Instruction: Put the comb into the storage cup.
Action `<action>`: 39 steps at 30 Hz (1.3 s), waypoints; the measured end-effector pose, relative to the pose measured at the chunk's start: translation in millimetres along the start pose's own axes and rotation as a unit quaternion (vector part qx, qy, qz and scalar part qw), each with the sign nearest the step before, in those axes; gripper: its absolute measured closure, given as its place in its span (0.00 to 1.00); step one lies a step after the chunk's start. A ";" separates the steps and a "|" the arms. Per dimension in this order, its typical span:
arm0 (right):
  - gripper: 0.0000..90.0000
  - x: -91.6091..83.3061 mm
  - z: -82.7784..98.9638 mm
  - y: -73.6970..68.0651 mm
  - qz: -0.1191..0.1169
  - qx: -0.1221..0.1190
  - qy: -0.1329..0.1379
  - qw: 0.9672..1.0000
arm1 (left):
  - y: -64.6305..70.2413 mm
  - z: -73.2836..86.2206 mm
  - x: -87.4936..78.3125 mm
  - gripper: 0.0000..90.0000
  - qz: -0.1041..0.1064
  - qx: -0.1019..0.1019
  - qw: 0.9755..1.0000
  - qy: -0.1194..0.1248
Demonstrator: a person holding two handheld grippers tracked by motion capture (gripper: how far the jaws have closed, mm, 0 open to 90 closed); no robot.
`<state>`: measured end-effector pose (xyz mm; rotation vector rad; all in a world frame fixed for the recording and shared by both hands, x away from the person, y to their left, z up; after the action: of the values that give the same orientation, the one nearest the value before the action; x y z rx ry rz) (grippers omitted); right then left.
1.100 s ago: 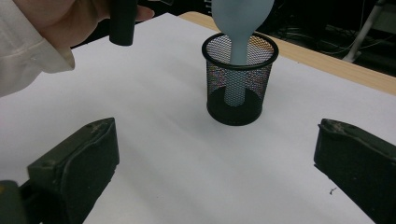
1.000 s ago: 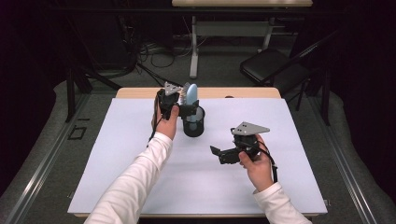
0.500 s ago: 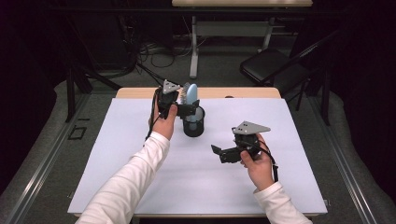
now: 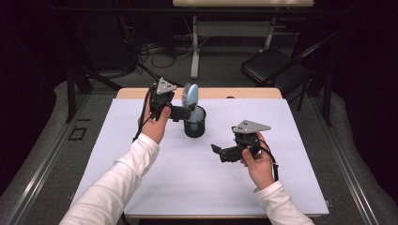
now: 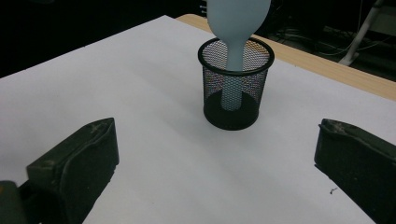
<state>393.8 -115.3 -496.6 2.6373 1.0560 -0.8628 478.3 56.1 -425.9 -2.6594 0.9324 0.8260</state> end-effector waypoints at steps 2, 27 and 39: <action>0.00 0.5 -0.1 -0.4 -0.002 -0.002 -0.001 1.000 | 1.1 1.7 -3.6 0.01 0.006 -0.001 1.000 -0.007; 0.00 -27.0 -7.4 2.5 0.007 0.019 0.007 1.000 | 5.5 15.1 -39.3 0.01 0.049 0.000 0.999 -0.012; 0.00 -48.2 2.8 7.6 0.020 0.016 -0.007 1.000 | 6.6 35.4 -54.6 0.01 0.037 0.011 0.999 -0.017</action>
<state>369.6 -149.7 -471.7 2.6658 0.9899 -0.8952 423.5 91.7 -424.0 -2.5970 1.0316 0.8703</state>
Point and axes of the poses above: each handheld gripper's, and its own axes: x roughly forward along the jaws, z roughly out of its underside, y roughly to its right, the point moved 8 cm from there along x, roughly forward along the jaws, and after that the axes turned 8 degrees about -y, right-handed, at the moved point
